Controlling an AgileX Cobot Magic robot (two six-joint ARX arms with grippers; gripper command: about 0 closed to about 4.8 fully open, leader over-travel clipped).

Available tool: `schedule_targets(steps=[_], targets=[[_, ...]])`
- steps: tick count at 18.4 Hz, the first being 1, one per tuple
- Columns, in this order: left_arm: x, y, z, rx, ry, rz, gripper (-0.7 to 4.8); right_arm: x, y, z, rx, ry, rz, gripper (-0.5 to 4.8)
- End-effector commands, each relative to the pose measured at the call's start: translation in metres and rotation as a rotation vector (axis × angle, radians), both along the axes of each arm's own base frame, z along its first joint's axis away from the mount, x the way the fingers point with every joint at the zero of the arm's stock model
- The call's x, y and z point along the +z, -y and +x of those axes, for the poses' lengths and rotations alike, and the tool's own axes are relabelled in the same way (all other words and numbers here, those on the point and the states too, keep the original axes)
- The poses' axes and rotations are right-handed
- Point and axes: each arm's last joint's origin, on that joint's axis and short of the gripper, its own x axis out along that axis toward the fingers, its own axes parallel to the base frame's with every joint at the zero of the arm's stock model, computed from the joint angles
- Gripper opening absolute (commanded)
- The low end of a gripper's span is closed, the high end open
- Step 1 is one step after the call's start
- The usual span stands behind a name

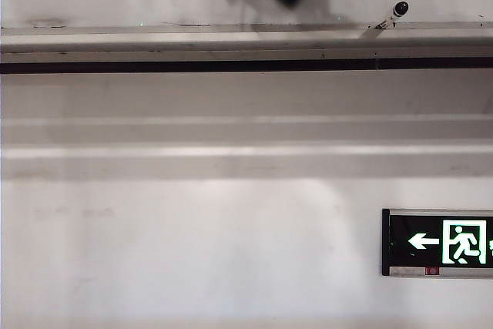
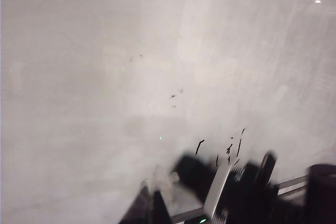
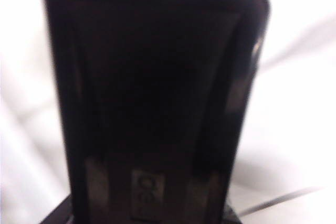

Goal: Wipe the whiteboard clean using the black magnetic whiteboard eraser attached to the whiteboard.

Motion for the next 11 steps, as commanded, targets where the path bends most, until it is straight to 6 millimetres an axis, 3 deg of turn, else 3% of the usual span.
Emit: schedule_targets(steps=[1,5,11], targets=[[0.003,-0.001,-0.003,-0.006,0.022,-0.009,-0.06,0.047,0.008,-0.006,-0.085,0.324,0.129,0.49],[0.003,0.000,-0.003,-0.013,0.022,-0.008,-0.06,0.068,0.016,-0.009,-0.197,0.333,0.154,0.16],[0.003,0.000,-0.003,-0.031,0.023,-0.007,-0.06,0.034,0.015,-0.006,-0.212,-0.014,0.045,0.00]])
